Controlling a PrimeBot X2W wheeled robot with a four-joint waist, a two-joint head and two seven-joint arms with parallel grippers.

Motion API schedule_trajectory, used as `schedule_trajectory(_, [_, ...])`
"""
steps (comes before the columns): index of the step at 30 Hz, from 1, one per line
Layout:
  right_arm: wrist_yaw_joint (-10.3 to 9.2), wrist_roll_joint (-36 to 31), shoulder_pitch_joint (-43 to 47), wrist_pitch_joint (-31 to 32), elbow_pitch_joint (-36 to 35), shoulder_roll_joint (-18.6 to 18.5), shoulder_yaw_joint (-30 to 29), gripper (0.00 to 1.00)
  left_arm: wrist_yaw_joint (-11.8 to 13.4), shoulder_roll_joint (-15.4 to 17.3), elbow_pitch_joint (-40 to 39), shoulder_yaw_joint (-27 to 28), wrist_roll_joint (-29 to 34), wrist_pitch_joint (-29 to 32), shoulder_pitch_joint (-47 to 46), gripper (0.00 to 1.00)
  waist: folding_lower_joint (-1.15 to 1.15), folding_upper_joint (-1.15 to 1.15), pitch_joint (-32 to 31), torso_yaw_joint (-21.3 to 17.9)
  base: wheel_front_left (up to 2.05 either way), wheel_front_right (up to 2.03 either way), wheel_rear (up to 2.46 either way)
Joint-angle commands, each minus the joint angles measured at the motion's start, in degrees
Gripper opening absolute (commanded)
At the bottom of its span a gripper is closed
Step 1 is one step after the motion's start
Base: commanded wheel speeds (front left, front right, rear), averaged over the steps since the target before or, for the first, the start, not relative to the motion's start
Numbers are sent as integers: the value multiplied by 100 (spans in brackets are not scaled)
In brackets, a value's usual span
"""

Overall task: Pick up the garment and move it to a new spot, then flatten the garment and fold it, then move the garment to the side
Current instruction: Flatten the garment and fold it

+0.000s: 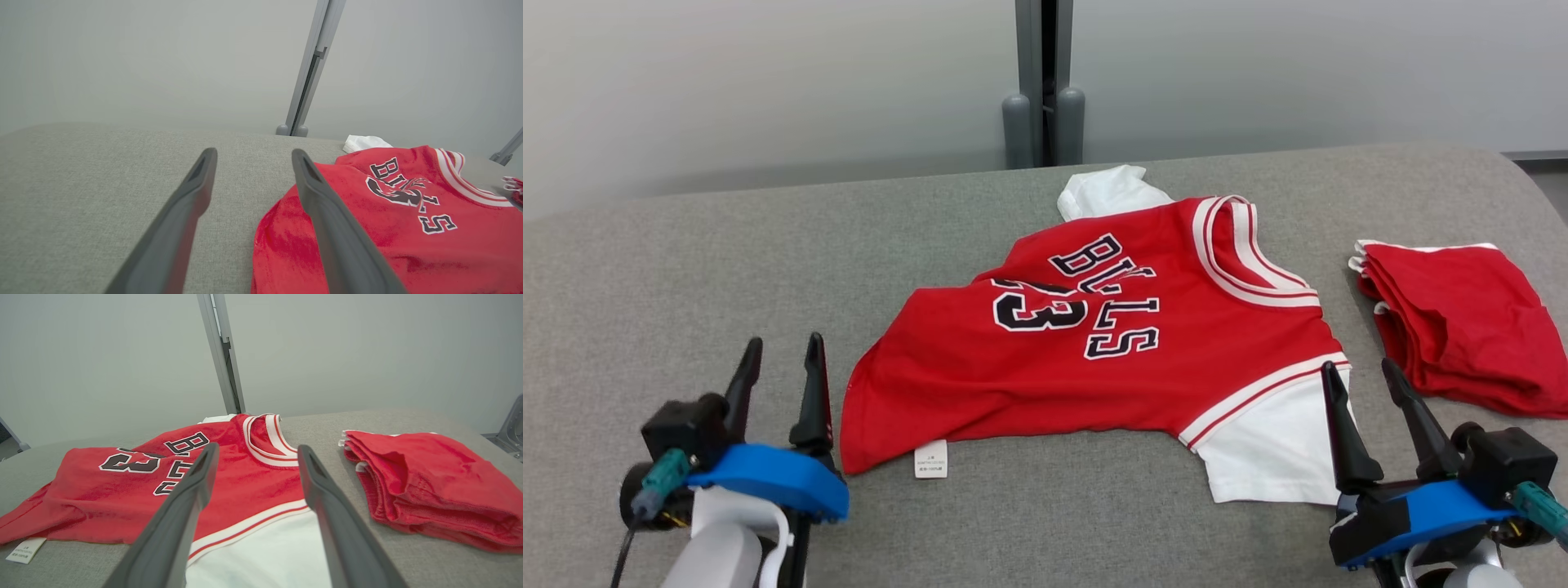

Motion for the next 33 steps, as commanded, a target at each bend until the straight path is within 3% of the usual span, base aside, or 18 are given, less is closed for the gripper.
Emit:
schedule_trajectory(1, [1, -77, 84, -71, 59, -10, 22, 100, 44, -59, -127, -1, -53, -58, 236, 100, 0, 0, -82, 21, 0, 0, 0])
schedule_trajectory(12, [1, -158, 333, -323, 417, -10, 214, 100, 322, -381, -898, -14, -250, -129, 1372, 100, 0, 0, -480, 36, 0, 0, 0])
schedule_trajectory(22, [1, -356, 175, -485, 766, -9, 355, 100, 551, -341, -1226, -19, -296, -11, 1799, 100, 0, 0, -513, 57, 0, 0, 0])
schedule_trajectory(33, [1, -385, 27, -579, 1004, -10, 387, 100, 621, -286, -1306, -45, -313, 55, 1867, 100, 0, 0, -534, 97, 0, 0, 0])
